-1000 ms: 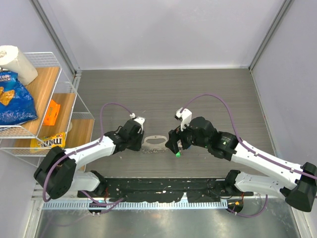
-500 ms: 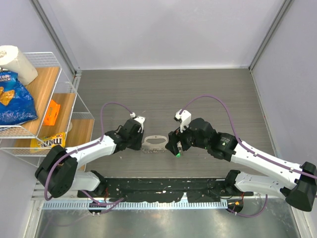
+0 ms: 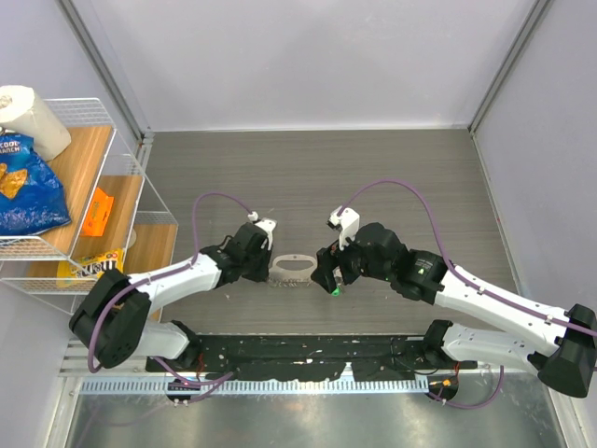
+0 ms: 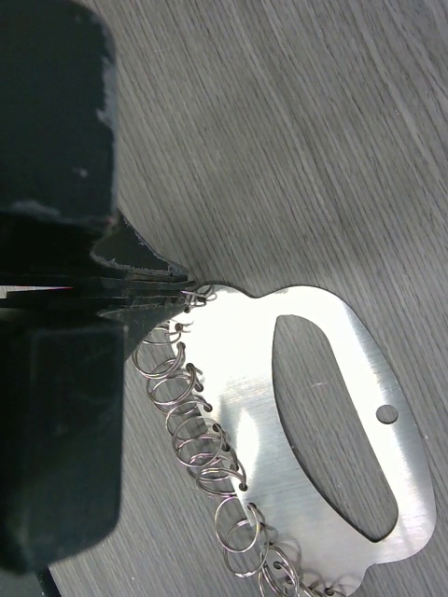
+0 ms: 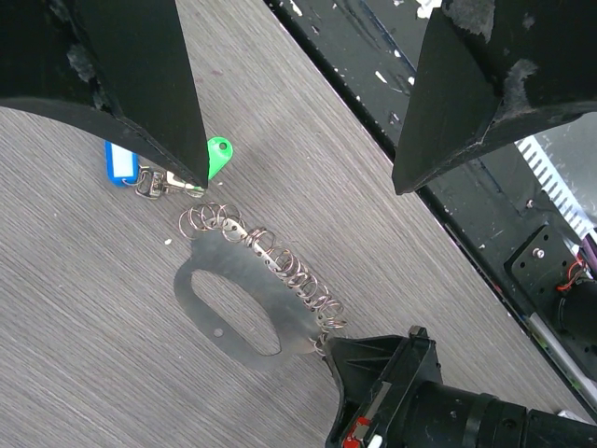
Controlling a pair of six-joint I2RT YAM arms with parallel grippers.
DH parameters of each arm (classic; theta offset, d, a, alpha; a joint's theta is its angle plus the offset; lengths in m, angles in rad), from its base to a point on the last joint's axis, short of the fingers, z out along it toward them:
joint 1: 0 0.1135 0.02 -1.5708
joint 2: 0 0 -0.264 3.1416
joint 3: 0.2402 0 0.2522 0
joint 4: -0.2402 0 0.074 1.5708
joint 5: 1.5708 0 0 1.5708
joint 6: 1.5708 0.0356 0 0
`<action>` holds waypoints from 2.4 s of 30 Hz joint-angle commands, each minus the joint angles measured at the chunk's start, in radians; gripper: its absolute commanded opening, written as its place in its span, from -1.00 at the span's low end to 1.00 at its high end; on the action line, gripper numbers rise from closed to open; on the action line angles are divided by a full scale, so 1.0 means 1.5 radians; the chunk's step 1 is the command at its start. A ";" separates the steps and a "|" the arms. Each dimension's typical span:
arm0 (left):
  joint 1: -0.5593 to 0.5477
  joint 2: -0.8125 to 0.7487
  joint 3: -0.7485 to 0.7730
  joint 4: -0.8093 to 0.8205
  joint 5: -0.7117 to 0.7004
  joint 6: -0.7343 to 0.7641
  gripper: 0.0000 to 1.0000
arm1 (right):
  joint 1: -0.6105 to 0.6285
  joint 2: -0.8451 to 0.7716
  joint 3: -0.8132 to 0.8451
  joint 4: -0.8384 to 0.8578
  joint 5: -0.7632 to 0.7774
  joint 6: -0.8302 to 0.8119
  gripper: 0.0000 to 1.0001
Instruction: Put the keys on the keyring
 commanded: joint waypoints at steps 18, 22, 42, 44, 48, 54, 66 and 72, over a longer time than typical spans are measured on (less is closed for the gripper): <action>0.003 -0.268 0.058 -0.059 0.090 0.077 -1.00 | 0.016 -0.003 0.091 0.000 -0.005 -0.049 0.70; 0.003 -0.313 0.068 -0.060 0.155 0.089 -1.00 | 0.022 -0.007 0.110 -0.010 -0.019 -0.079 0.70; -0.040 -0.459 0.130 -0.061 0.444 0.088 -1.00 | 0.067 -0.043 0.226 -0.085 -0.182 -0.207 0.35; -0.043 -0.462 0.132 -0.053 0.458 0.087 -1.00 | 0.086 -0.039 0.231 -0.087 -0.190 -0.214 0.30; -0.048 -0.463 0.136 -0.032 0.479 0.080 -1.00 | 0.129 -0.017 0.242 -0.086 -0.172 -0.225 0.26; -0.057 -0.469 0.143 -0.027 0.505 0.076 -1.00 | 0.170 0.003 0.259 -0.076 -0.147 -0.234 0.11; -0.069 -0.488 0.140 0.000 0.544 0.064 -1.00 | 0.175 0.008 0.260 -0.040 -0.188 -0.246 -0.03; -0.077 -0.490 0.141 0.012 0.553 0.056 -1.00 | 0.177 0.014 0.260 -0.025 -0.213 -0.246 -0.07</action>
